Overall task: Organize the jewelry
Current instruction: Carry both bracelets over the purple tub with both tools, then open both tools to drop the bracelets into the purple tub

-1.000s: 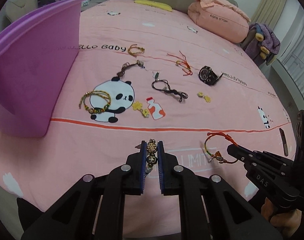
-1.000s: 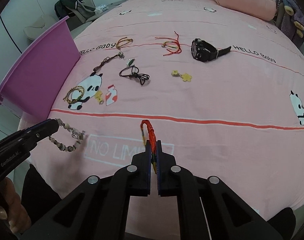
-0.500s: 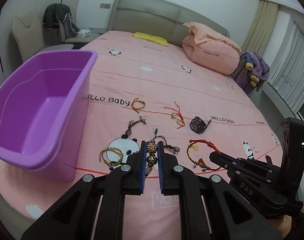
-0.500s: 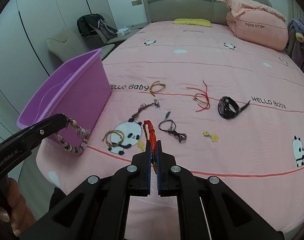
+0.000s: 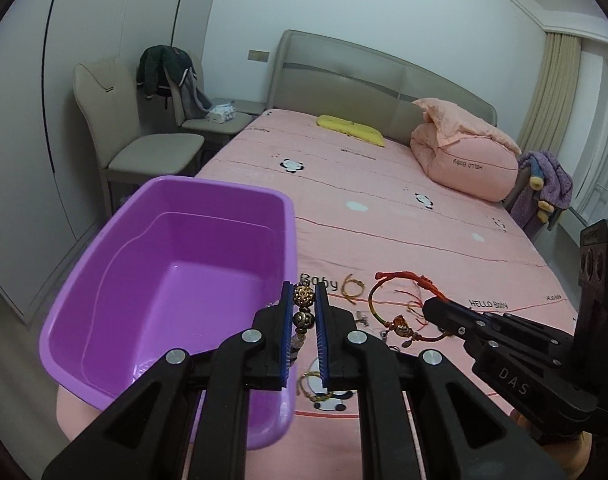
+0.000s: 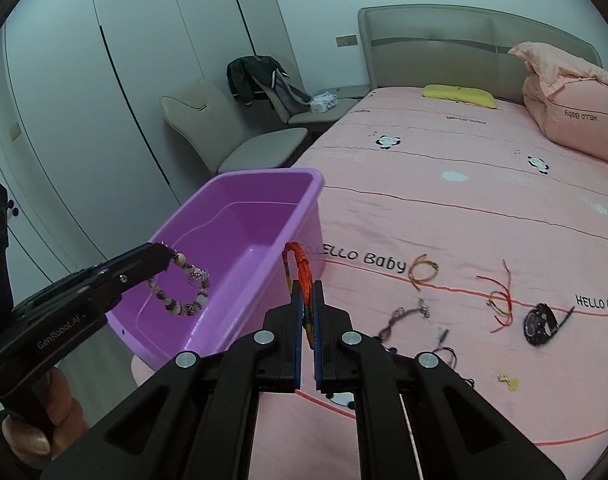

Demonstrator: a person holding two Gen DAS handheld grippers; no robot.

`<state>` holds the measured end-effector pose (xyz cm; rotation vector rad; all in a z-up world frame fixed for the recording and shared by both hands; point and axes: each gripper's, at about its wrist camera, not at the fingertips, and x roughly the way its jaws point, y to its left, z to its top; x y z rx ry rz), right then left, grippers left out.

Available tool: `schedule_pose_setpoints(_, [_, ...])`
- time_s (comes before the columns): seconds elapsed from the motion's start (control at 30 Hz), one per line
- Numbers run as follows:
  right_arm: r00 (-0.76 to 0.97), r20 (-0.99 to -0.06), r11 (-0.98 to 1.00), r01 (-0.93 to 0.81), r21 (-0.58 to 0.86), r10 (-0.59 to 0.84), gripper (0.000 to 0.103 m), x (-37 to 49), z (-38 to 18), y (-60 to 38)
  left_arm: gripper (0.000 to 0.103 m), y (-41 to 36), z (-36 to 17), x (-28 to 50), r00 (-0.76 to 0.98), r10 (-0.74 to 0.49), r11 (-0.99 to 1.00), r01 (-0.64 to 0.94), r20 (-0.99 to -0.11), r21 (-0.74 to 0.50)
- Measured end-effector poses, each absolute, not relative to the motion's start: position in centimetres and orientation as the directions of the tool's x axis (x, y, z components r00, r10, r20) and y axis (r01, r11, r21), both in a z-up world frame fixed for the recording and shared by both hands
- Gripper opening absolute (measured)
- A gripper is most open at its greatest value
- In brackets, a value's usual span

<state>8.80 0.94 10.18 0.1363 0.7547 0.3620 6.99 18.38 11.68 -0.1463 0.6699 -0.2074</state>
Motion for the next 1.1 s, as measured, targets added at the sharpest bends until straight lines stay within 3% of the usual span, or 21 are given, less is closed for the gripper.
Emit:
schedule_pose_setpoints(0.5, [0.555, -0.701, 0.882, -0.404, 0.243, 0.447, 0.005, 14.3, 8.6, 11.4, 0.011, 28.0, 7.1, 10.2, 0.714, -0.063, 0.98, -0.087, -0.697, -0.178])
schedule_pose_setpoints(1.1, [0.432, -0.819, 0.885, -0.429, 0.18, 0.377, 0.005, 17.9, 3.9, 16.9, 0.011, 30.5, 2.7, 12.5, 0.609, 0.007, 0.973, -0.188, -0.793, -0.135])
